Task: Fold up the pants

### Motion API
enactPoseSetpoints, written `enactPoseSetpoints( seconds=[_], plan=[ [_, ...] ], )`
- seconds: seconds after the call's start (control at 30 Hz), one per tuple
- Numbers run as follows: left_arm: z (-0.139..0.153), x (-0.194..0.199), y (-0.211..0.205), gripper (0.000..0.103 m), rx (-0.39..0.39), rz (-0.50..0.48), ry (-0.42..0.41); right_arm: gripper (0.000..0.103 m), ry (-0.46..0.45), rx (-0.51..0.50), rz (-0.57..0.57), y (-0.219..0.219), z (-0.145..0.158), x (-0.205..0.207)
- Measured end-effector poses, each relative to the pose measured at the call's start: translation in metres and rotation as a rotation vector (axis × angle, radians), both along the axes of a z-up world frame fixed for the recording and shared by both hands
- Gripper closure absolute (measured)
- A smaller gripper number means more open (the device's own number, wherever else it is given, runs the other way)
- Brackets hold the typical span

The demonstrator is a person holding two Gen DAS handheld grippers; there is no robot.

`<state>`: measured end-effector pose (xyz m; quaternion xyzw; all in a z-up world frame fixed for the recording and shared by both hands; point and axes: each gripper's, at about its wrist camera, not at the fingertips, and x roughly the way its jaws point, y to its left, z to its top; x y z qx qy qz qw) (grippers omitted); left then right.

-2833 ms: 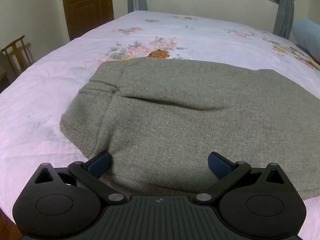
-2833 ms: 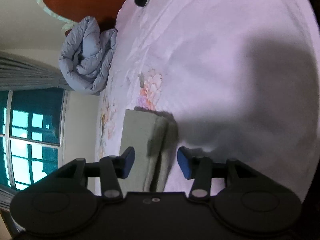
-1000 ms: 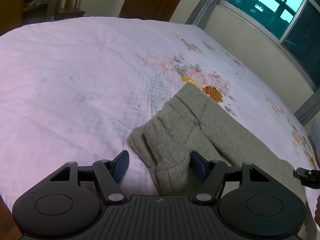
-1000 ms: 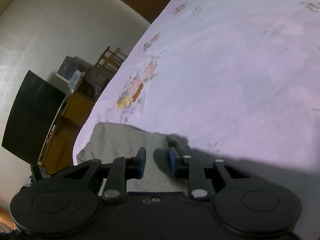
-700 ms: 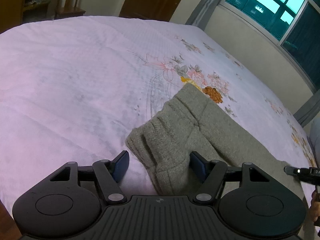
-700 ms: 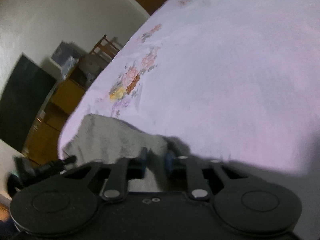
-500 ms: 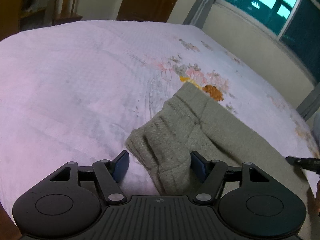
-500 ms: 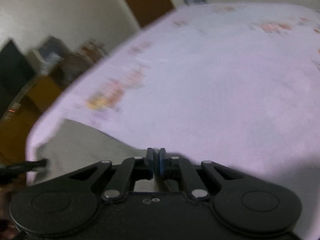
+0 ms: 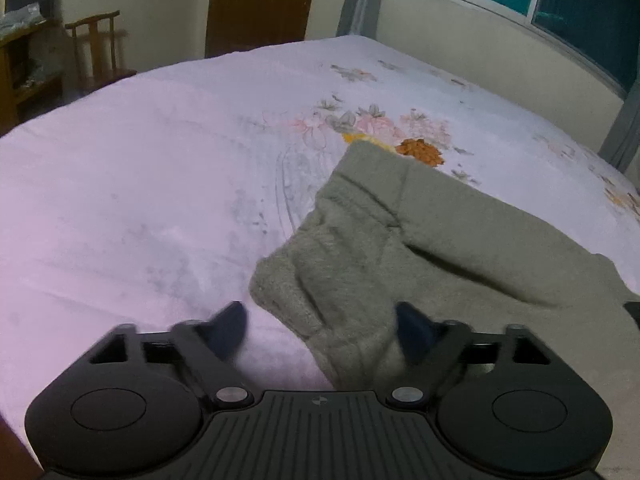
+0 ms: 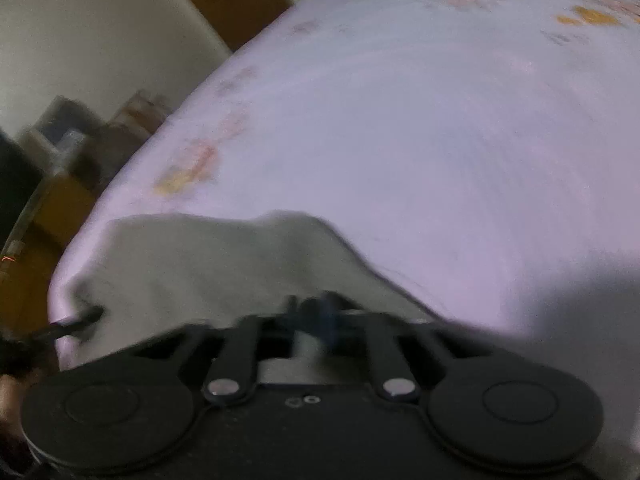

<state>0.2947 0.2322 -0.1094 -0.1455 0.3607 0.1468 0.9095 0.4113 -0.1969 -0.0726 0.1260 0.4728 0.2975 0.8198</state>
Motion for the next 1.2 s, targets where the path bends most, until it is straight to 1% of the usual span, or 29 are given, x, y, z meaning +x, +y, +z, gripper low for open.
enactPoseSetpoints(
  seconds=[0.03, 0.07, 0.1, 0.13, 0.2, 0.27, 0.33, 0.43, 0.5, 0.57, 0.6, 0.63, 0.67, 0.7, 0.73, 0.77, 0.83, 0.87, 0.93, 0.97, 1.0, 1.03, 1.07, 1.1, 1.13, 1.17, 1.2],
  plan=[
    [0.006, 0.000, 0.000, 0.019, -0.007, 0.009, 0.009, 0.103, 0.029, 0.032, -0.041, -0.006, 0.001, -0.001],
    [0.015, -0.005, 0.000, 0.019, 0.000, 0.013, 0.001, 0.100, 0.031, 0.057, -0.085, -0.012, 0.009, -0.007],
    [0.025, -0.013, -0.002, 0.019, 0.023, 0.008, -0.022, 0.094, -0.016, 0.060, -0.104, -0.016, 0.021, -0.018],
    [0.032, -0.022, -0.004, 0.019, 0.048, 0.005, -0.042, 0.092, -0.050, 0.068, -0.103, -0.019, 0.030, -0.028],
    [0.043, -0.043, -0.005, 0.019, 0.069, 0.001, -0.061, 0.092, -0.075, 0.120, -0.098, -0.030, 0.047, -0.051],
    [0.044, -0.059, -0.006, 0.019, 0.055, -0.007, -0.063, 0.092, -0.094, 0.134, -0.101, -0.051, 0.059, -0.076],
    [0.040, -0.071, -0.014, 0.019, 0.047, -0.038, -0.052, 0.091, -0.107, 0.163, -0.153, -0.081, 0.066, -0.104],
    [0.033, -0.082, -0.036, 0.019, 0.038, -0.081, -0.033, 0.091, -0.116, 0.181, -0.271, -0.122, 0.072, -0.143],
    [0.035, -0.088, -0.057, 0.019, 0.023, -0.117, -0.048, 0.089, -0.140, 0.197, -0.382, -0.159, 0.074, -0.177],
    [0.038, -0.089, -0.082, 0.018, 0.036, -0.164, -0.073, 0.083, -0.164, 0.225, -0.513, -0.194, 0.072, -0.210],
    [0.041, -0.089, -0.094, 0.018, 0.042, -0.192, -0.084, 0.081, -0.176, 0.240, -0.572, -0.211, 0.071, -0.227],
    [0.042, -0.086, -0.107, 0.018, 0.038, -0.228, -0.088, 0.074, -0.186, 0.253, -0.660, -0.231, 0.068, -0.246],
    [0.043, -0.085, -0.119, 0.018, 0.034, -0.254, -0.091, 0.062, -0.185, 0.265, -0.725, -0.245, 0.064, -0.260],
    [0.044, -0.082, -0.131, 0.015, 0.031, -0.277, -0.093, 0.056, -0.184, 0.280, -0.790, -0.261, 0.059, -0.275],
    [0.045, -0.080, -0.143, 0.006, 0.031, -0.295, -0.097, 0.045, -0.187, 0.299, -0.855, -0.277, 0.054, -0.292],
    [0.047, -0.078, -0.157, 0.000, 0.044, -0.309, -0.108, 0.039, -0.194, 0.322, -0.921, -0.291, 0.049, -0.306],
    [0.050, -0.077, -0.184, 0.000, 0.070, -0.340, -0.121, 0.036, -0.187, 0.384, -1.040, -0.316, 0.036, -0.330],
    [0.052, -0.075, -0.197, 0.000, 0.079, -0.372, -0.125, 0.036, -0.172, 0.415, -1.102, -0.327, 0.028, -0.339],
    [0.052, -0.074, -0.223, 0.000, 0.109, -0.424, -0.138, 0.036, -0.162, 0.467, -1.183, -0.340, 0.013, -0.348],
    [0.047, -0.071, -0.236, 0.000, 0.140, -0.448, -0.132, 0.036, -0.158, 0.492, -1.209, -0.345, 0.007, -0.350],
    [0.040, -0.064, -0.244, 0.000, 0.173, -0.462, -0.099, 0.036, -0.156, 0.502, -1.228, -0.351, 0.001, -0.351],
    [0.029, -0.058, -0.254, 0.000, 0.212, -0.473, -0.024, 0.036, -0.152, 0.498, -1.243, -0.354, -0.004, -0.351],
    [0.021, -0.055, -0.260, 0.000, 0.232, -0.474, 0.013, 0.037, -0.144, 0.497, -1.256, -0.358, -0.009, -0.349],
    [0.024, -0.057, -0.263, 0.000, 0.243, -0.457, 0.008, 0.037, -0.132, 0.508, -1.272, -0.358, -0.013, -0.347],
    [0.032, -0.060, -0.266, 0.000, 0.226, -0.436, -0.005, 0.038, -0.118, 0.536, -1.293, -0.367, -0.019, -0.350],
    [0.042, -0.066, -0.269, 0.000, 0.164, -0.437, -0.060, 0.038, -0.118, 0.557, -1.308, -0.371, -0.023, -0.349],
    [0.050, -0.071, -0.276, 0.000, 0.112, -0.454, -0.108, 0.038, -0.124, 0.567, -1.319, -0.382, -0.025, -0.358]
  ],
)
